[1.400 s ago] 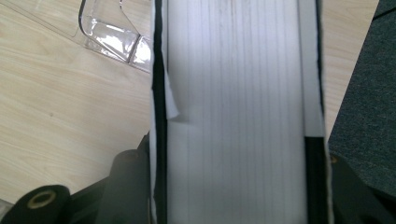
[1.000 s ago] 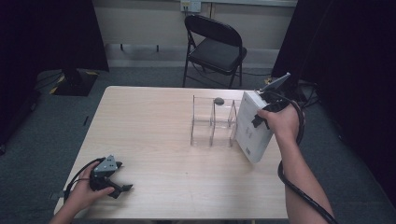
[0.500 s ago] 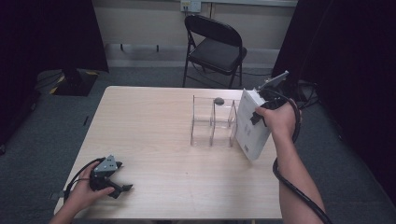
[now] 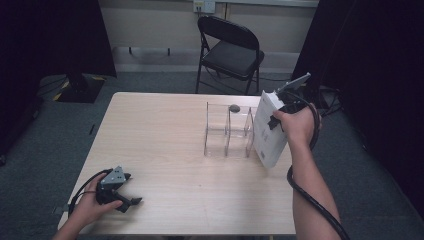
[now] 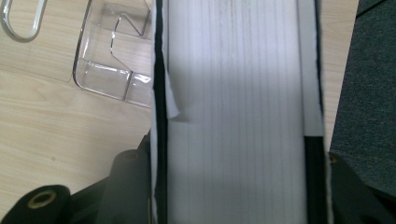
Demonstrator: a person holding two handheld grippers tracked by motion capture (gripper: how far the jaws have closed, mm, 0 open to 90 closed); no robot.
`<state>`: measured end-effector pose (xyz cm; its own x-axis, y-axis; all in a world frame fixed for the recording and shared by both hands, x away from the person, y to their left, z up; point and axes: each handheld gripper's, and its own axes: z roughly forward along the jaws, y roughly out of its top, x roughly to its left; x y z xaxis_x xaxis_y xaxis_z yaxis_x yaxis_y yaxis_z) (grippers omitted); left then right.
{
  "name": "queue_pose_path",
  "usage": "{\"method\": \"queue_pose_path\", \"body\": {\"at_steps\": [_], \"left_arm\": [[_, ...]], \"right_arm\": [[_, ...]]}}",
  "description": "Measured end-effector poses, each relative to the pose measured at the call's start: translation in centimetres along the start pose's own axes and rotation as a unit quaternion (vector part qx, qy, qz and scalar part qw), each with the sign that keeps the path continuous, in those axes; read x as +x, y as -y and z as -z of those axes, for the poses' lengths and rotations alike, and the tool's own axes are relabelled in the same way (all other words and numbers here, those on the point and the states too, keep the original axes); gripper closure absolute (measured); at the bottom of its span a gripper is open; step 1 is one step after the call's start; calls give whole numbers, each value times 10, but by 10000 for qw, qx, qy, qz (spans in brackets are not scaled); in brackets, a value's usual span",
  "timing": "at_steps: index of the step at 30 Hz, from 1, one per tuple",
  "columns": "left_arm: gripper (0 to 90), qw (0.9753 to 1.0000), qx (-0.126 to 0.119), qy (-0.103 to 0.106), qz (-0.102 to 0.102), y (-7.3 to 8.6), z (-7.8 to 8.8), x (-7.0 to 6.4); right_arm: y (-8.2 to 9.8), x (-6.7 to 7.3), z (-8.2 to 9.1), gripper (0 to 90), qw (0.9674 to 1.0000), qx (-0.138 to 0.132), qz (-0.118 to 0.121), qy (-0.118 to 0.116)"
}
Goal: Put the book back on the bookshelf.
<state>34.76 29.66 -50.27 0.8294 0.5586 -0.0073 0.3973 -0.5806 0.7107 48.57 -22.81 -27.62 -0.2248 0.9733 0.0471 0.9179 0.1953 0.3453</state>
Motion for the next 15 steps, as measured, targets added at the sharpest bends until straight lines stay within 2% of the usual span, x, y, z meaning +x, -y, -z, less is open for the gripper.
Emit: {"method": "queue_pose_path", "body": {"at_steps": [15], "left_arm": [[0,10000,1,4,0,0,0,0]], "right_arm": [[-10,7,-8,524,9999,27,-28,114]]}}
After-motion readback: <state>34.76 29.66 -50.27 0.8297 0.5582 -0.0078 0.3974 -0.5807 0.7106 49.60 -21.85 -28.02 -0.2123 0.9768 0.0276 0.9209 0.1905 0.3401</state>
